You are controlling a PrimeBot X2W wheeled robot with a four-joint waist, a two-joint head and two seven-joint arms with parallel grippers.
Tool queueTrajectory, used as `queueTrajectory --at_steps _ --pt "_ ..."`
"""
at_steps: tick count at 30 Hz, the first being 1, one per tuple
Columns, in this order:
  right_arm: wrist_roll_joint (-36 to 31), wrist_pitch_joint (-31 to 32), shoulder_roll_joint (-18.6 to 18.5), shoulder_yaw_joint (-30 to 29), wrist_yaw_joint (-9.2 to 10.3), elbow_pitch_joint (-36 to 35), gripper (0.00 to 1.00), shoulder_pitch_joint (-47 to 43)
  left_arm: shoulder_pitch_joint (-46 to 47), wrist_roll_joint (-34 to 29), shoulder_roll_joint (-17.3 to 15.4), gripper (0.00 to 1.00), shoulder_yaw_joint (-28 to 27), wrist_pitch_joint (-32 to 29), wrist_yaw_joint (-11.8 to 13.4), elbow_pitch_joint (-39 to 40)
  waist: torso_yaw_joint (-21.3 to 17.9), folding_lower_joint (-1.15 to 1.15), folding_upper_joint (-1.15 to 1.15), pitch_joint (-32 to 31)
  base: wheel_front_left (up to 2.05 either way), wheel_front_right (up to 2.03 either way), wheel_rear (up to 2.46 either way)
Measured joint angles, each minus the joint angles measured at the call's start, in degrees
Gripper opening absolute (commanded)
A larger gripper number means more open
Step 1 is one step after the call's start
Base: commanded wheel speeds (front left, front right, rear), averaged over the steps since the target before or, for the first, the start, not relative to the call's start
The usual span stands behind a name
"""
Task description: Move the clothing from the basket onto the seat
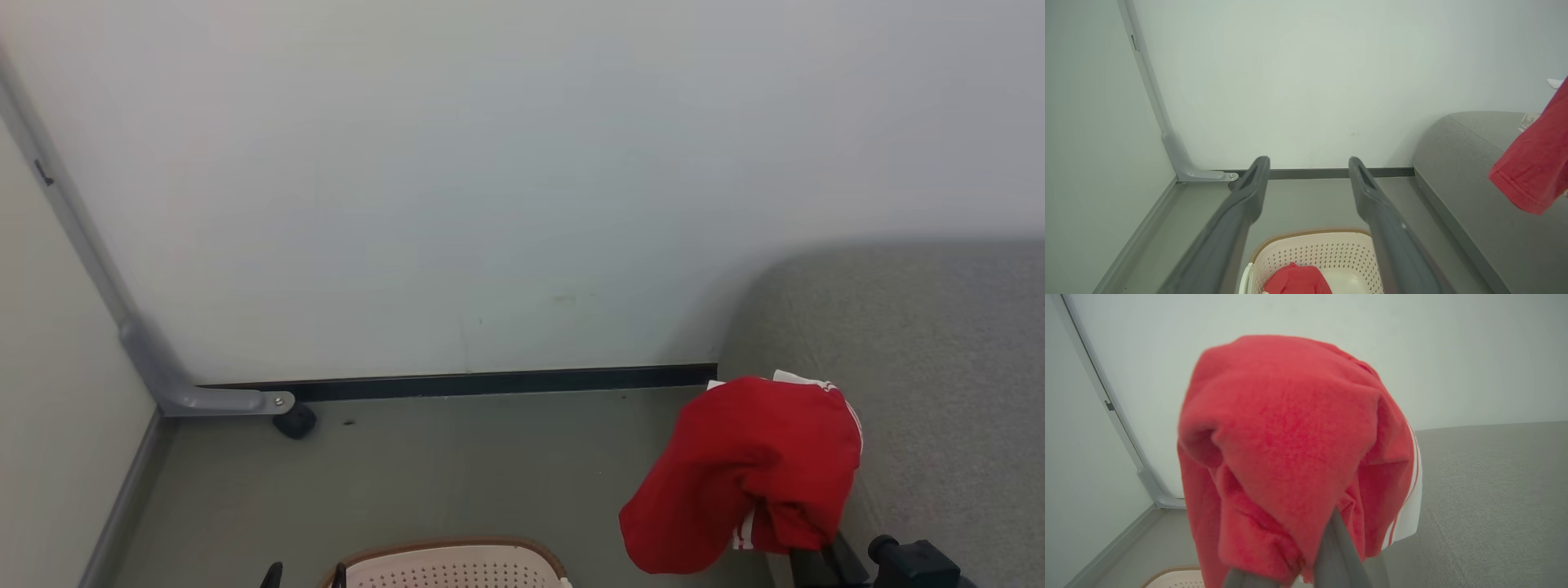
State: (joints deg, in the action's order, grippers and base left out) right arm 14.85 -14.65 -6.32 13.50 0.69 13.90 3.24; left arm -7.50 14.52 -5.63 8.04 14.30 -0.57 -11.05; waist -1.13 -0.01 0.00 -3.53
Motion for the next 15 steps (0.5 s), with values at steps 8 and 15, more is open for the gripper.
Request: queueTrajectory --at_steps 8,15 --pt "-1.1 0.0 0.0 -1.3 0.69 -1.1 0.0 1.2 0.5 -0.6 0.3 1.0 0.8 0.0 -1.4 0.8 -5.1 0.0 0.0 1.4 0.0 0.0 0.0" --pt "-1.7 0.0 0.0 -1.9 1.18 -1.9 0.0 1.8 2.0 -0.7 0.4 1.0 0.9 0.0 -2.5 1.5 -10.2 0.0 0.0 3.0 0.0 0.0 0.0"
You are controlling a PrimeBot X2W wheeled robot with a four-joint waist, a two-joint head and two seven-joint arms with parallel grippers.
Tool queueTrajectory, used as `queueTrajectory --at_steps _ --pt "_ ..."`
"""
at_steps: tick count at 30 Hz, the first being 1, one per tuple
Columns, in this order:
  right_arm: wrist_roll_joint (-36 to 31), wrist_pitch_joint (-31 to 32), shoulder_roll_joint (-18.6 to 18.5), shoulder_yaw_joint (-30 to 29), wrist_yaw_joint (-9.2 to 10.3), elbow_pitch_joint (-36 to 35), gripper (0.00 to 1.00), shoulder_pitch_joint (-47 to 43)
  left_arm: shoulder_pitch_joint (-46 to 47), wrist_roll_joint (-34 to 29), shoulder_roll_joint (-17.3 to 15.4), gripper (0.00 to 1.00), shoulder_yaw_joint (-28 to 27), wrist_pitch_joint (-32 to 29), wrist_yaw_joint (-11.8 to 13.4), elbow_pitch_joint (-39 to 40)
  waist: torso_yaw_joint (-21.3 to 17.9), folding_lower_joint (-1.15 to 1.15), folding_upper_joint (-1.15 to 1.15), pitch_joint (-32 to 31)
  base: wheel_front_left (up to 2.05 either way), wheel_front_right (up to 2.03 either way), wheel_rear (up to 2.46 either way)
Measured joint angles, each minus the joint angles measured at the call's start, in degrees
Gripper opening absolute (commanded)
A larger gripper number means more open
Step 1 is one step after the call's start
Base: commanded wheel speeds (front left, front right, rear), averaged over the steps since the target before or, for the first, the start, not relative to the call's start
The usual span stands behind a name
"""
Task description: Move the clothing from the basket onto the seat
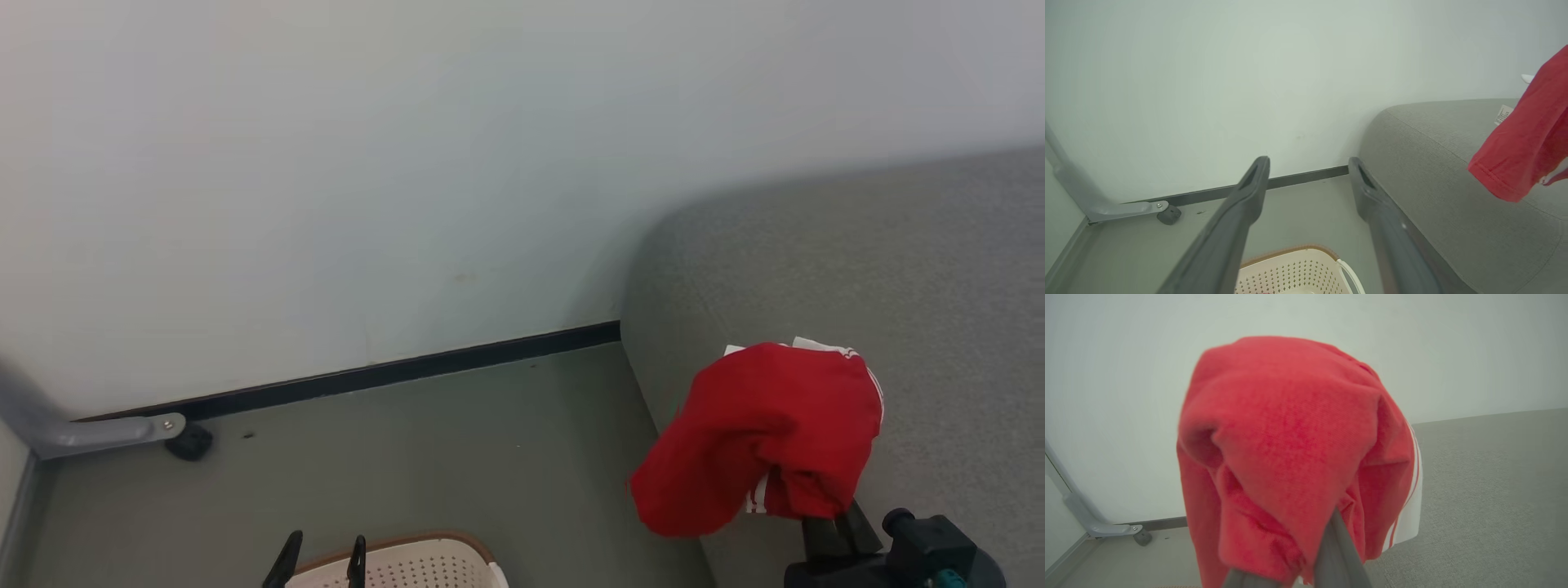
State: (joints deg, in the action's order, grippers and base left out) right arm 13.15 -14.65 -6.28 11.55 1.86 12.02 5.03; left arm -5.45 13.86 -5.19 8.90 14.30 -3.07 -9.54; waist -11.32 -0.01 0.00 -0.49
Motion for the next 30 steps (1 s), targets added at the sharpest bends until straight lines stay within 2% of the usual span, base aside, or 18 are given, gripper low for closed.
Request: queueTrajectory --at_steps 13,30 --pt "-1.2 0.0 0.5 -1.6 0.34 -1.1 0.0 1.6 4.4 -1.3 -0.2 1.0 -0.3 0.0 -1.0 0.6 -9.1 0.0 0.0 3.6 0.0 0.0 0.0" --pt "-2.2 0.0 1.7 -6.0 2.25 -4.7 0.0 0.4 11.1 -3.5 -0.8 1.0 2.9 0.0 -3.1 -1.5 -15.9 0.0 0.0 9.2 0.0 0.0 0.0"
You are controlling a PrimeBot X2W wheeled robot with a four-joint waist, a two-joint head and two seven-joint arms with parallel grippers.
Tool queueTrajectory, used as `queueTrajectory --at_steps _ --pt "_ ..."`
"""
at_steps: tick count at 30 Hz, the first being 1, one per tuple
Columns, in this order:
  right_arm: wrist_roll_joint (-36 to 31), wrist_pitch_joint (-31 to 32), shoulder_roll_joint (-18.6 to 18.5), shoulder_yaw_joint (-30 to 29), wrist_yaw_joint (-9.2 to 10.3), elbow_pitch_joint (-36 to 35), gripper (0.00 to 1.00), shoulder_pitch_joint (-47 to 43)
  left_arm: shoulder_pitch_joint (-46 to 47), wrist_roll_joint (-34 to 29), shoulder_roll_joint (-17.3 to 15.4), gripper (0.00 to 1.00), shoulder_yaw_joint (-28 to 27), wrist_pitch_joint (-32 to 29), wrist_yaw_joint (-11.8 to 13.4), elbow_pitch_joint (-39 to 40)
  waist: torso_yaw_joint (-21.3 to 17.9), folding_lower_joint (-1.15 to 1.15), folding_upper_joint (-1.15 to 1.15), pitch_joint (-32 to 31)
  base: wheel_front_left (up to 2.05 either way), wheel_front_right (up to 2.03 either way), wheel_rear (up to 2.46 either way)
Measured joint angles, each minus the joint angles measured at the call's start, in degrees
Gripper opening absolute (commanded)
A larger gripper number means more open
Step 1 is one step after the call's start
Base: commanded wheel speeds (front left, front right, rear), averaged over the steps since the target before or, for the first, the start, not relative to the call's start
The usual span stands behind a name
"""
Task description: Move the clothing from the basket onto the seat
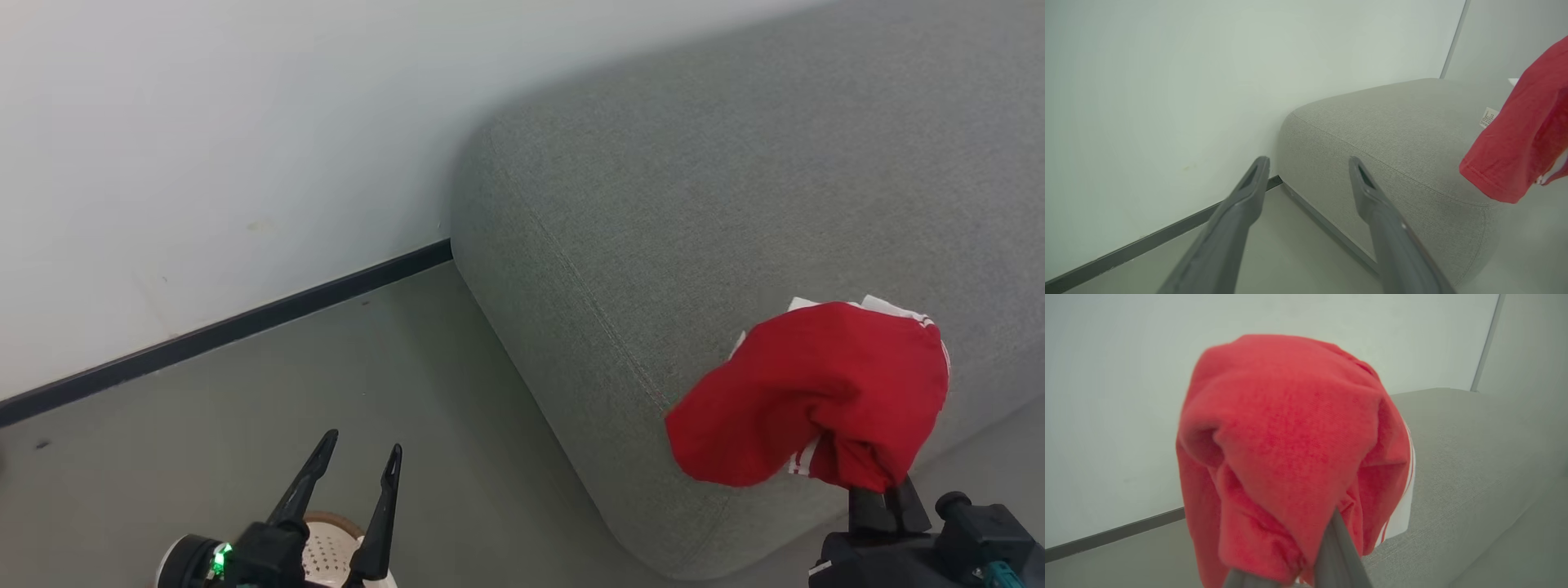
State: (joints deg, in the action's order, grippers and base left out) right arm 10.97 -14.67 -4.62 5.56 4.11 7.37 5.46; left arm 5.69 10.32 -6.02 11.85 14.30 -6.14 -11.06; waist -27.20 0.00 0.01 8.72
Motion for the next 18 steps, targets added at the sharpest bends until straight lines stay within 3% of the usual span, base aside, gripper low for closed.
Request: queueTrajectory --at_steps 18 --pt "-0.4 0.0 1.2 -3.2 1.44 -2.3 0.0 -2.7 2.4 0.0 -0.7 1.0 2.4 0.0 -0.9 -2.4 -1.6 0.0 0.0 2.4 0.0 0.0 0.0"
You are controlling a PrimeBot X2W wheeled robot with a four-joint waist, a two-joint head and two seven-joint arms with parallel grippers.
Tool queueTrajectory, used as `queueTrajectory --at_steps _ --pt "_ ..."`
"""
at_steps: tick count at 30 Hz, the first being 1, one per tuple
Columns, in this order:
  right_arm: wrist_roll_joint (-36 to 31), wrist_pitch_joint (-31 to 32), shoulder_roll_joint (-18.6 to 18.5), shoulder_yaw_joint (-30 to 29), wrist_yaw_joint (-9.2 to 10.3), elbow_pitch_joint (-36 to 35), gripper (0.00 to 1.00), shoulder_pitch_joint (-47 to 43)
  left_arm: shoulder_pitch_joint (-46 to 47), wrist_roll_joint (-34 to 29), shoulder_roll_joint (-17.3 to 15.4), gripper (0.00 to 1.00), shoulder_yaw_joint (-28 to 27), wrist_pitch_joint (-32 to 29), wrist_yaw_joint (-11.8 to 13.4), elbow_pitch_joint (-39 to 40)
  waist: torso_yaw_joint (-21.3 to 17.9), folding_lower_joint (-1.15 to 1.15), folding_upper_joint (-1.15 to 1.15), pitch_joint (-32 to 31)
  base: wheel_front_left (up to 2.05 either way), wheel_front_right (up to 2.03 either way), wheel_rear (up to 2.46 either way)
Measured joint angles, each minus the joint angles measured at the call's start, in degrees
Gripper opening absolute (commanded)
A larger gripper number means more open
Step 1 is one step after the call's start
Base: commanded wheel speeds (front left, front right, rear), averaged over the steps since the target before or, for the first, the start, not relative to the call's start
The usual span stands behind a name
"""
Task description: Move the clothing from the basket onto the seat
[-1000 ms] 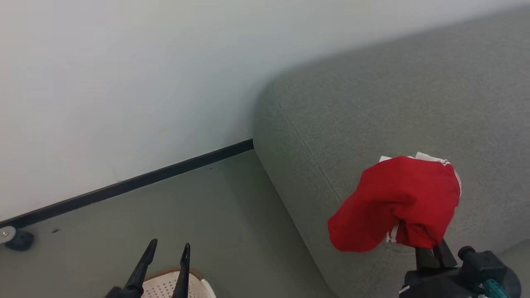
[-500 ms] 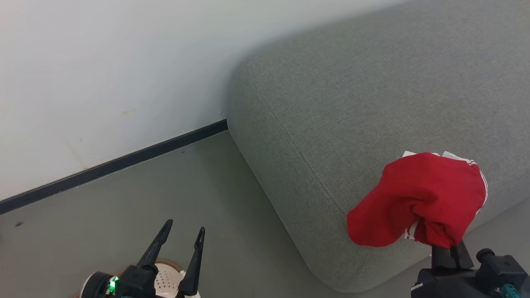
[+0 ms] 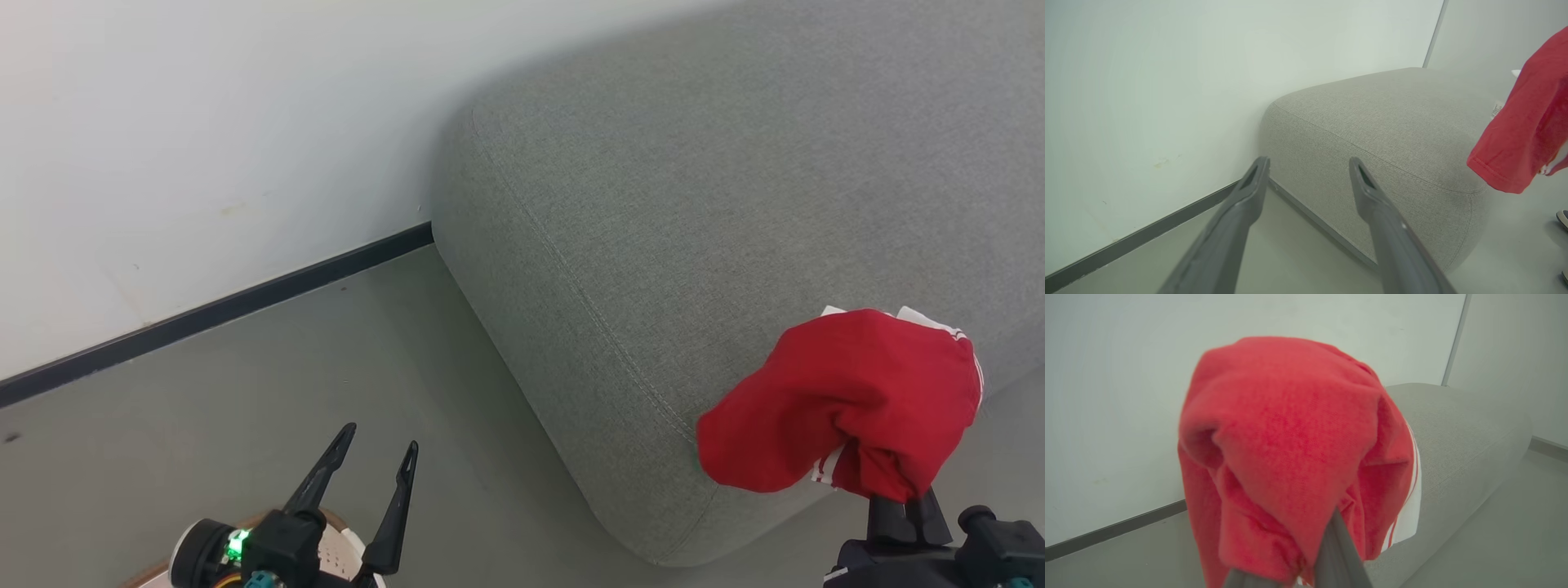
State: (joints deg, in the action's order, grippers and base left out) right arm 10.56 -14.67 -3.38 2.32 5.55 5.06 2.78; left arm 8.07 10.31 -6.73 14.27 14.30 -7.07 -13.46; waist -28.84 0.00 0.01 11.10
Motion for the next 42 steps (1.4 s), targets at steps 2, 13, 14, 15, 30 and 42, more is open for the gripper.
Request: queueTrajectory --at_steps 2,13,14,15,30,42 --pt "0.0 0.0 0.1 -0.1 0.0 -0.3 0.0 0.0 0.3 0.0 0.0 1.0 0.1 0.0 0.0 -0.2 0.0 0.0 0.0 0.1 0.0 0.0 0.0" --pt "2.0 0.0 0.5 -4.7 -0.01 -0.1 0.0 0.3 -0.1 0.0 -0.2 1.0 0.6 0.0 -0.1 -0.2 0.4 0.01 0.0 0.6 0.0 0.0 0.0" --pt "2.1 0.0 0.3 -5.3 -0.02 -0.1 0.0 0.4 -0.2 0.0 -0.2 1.0 0.7 0.0 -0.1 0.1 0.4 0.0 0.0 0.9 0.0 0.0 0.0" --pt "2.2 0.0 0.2 -5.8 -0.04 -0.1 0.0 0.6 -0.4 0.0 -0.3 1.0 0.8 0.0 -0.1 0.6 0.4 0.0 0.0 1.1 0.0 0.0 0.0" --pt "5.3 0.0 -5.1 -14.4 -2.12 -1.9 0.0 13.6 -2.8 -0.9 -6.4 1.0 -0.5 0.0 -0.1 6.2 0.3 0.0 0.0 8.7 0.0 0.0 0.0" --pt "12.0 0.0 -10.1 -22.3 -4.07 4.5 0.0 28.1 -2.3 -1.9 -11.9 1.0 -0.6 0.0 -0.4 9.9 0.2 0.0 0.0 16.6 0.0 0.0 0.0"
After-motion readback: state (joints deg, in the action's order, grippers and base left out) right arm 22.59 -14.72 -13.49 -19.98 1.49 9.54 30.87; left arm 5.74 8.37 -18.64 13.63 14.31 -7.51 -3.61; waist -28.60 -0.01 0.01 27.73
